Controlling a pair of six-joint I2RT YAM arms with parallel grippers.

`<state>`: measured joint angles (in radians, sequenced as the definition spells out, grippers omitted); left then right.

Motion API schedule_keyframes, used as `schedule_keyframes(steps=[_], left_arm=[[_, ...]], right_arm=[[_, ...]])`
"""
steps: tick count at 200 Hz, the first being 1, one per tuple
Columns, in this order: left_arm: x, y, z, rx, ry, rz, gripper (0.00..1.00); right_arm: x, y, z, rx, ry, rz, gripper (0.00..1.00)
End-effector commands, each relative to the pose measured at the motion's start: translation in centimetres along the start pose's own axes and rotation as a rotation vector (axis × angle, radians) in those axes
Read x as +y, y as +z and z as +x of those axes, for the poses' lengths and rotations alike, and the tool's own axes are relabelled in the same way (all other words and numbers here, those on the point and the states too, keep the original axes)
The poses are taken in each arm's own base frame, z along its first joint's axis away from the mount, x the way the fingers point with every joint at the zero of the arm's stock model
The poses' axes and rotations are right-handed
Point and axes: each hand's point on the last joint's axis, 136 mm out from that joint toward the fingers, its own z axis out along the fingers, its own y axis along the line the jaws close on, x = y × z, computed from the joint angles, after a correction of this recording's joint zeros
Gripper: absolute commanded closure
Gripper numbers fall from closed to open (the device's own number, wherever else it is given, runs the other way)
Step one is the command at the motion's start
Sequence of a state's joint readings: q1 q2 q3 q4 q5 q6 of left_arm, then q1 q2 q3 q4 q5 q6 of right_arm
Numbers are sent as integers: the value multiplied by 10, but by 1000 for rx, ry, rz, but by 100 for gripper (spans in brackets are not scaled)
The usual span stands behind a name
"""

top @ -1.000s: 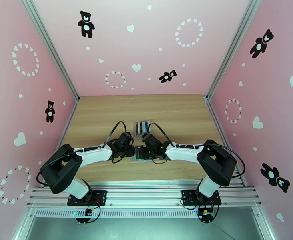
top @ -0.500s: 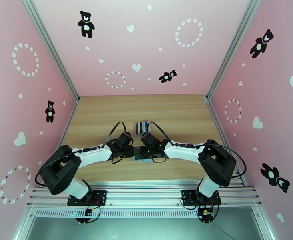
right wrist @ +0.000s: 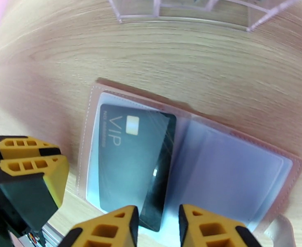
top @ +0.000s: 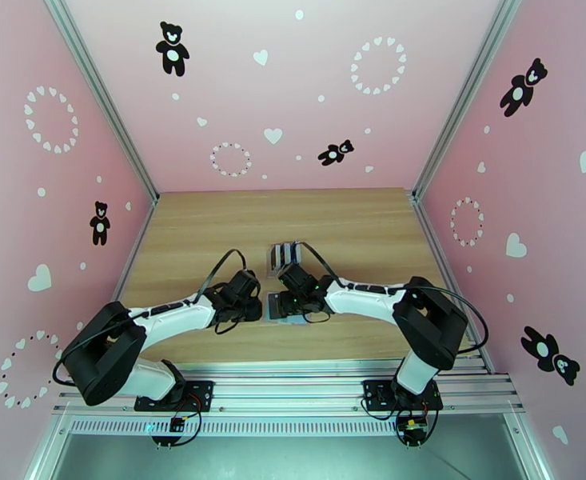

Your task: Put the credit cards into the card holder

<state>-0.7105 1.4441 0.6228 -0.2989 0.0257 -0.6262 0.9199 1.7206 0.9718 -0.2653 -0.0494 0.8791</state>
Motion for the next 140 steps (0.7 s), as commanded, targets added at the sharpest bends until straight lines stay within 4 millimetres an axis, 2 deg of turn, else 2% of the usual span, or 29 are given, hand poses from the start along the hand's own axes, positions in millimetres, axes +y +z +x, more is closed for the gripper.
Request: schedule_keyframes(steps=[1, 62, 140], left_arm=[[-2, 8, 6, 19, -1, 17, 76], [-7, 12, 7, 31, -4, 40, 88], [-10, 11, 9, 35, -20, 64, 90]], right_arm=[[4, 4, -1, 12, -15, 6, 70], [7, 11, 1, 30, -9, 2, 71], [13, 14, 2, 41, -23, -2, 71]])
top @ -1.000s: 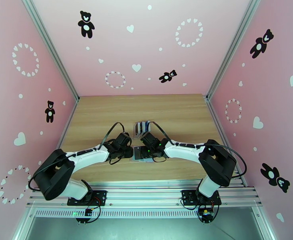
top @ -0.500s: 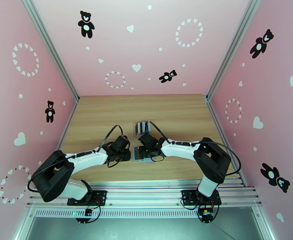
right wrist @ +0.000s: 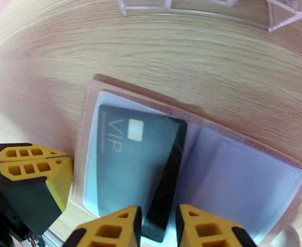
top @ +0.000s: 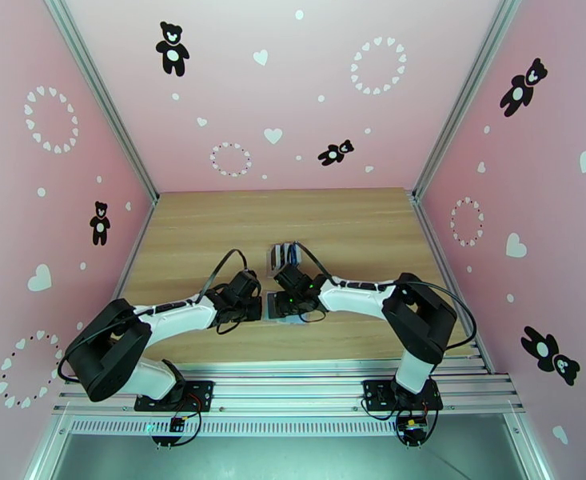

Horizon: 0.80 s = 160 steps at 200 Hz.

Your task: Put the credit cards into the card holder

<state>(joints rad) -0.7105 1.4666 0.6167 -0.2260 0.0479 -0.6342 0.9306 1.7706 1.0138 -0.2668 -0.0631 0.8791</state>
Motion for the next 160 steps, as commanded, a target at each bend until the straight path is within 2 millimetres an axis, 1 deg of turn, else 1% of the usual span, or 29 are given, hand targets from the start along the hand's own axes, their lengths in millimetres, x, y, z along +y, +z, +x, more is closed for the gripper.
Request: schedule_keyframes(steps=[1, 64, 99, 123, 160], left_arm=[[0, 6, 15, 55, -15, 19, 90], [0, 4, 16, 52, -30, 27, 90], [-2, 4, 19, 55, -44, 46, 90], [-1, 3, 20, 54, -44, 47, 90], [1, 3, 22, 58, -45, 46, 90]], right_arm=[[4, 5, 2, 21, -13, 6, 71], [7, 3, 2, 17, -18, -2, 71], [6, -11, -4, -22, -21, 6, 71], [1, -18, -6, -41, -20, 14, 69], [-5, -9, 0, -11, -18, 40, 69]])
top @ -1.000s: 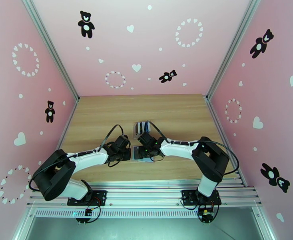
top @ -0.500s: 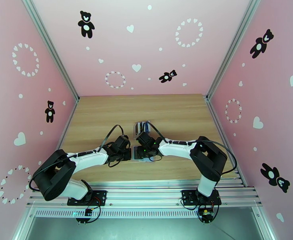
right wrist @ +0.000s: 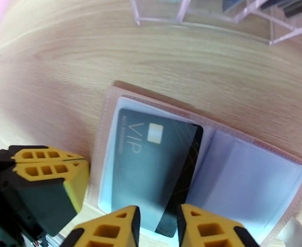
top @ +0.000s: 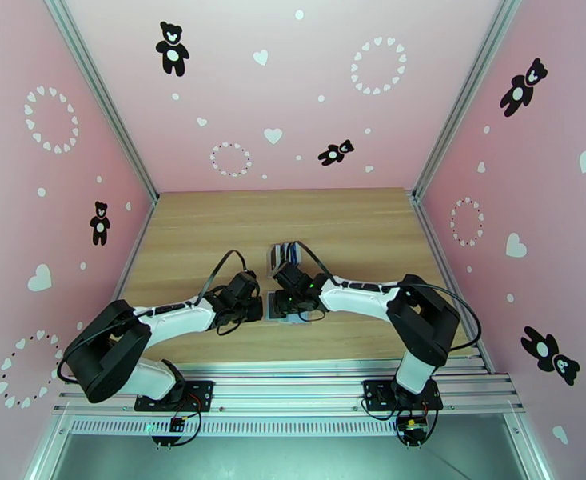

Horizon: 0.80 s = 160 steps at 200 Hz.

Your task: Put the credit cards into the card holder

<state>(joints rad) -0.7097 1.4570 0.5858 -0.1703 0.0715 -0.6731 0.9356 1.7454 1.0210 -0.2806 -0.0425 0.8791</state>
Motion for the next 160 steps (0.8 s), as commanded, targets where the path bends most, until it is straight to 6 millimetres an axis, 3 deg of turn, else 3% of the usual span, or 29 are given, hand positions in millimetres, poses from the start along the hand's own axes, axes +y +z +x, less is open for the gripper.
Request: schedule_keyframes(steps=[1, 111, 160], left_arm=[[5, 2, 20, 68, -10, 5, 90], [6, -2, 20, 60, -18, 9, 90], [5, 0, 22, 64, -28, 17, 90]], right_arm=[[-8, 0, 5, 16, -13, 38, 69], [-20, 15, 15, 53, -8, 75, 68], [-13, 19, 17, 68, -5, 38, 68]])
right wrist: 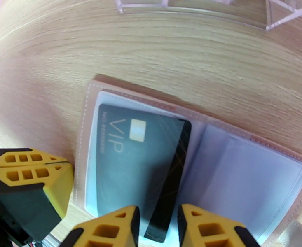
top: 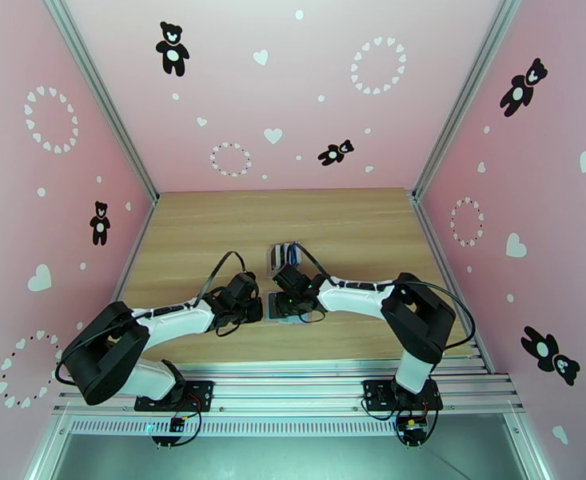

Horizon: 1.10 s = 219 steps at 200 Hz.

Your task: Put the credit cards into the card holder

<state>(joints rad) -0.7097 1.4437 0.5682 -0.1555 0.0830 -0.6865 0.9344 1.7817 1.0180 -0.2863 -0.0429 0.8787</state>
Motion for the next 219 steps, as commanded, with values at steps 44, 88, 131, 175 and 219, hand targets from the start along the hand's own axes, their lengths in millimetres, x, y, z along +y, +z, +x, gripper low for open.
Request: schedule_keyframes(steps=[44, 88, 131, 175, 219], left_arm=[[3, 4, 26, 68, -18, 2, 90], [1, 5, 29, 70, -17, 7, 90], [0, 6, 28, 68, -17, 7, 90], [1, 3, 24, 58, -6, -14, 89], [-2, 1, 15, 46, 8, -31, 86]], right_arm=[[9, 7, 5, 28, -14, -24, 68], [13, 5, 5, 31, -18, -35, 68], [23, 6, 6, 32, -32, -47, 68], [22, 2, 5, 28, -36, -37, 68], [15, -13, -2, -4, -49, -2, 68]])
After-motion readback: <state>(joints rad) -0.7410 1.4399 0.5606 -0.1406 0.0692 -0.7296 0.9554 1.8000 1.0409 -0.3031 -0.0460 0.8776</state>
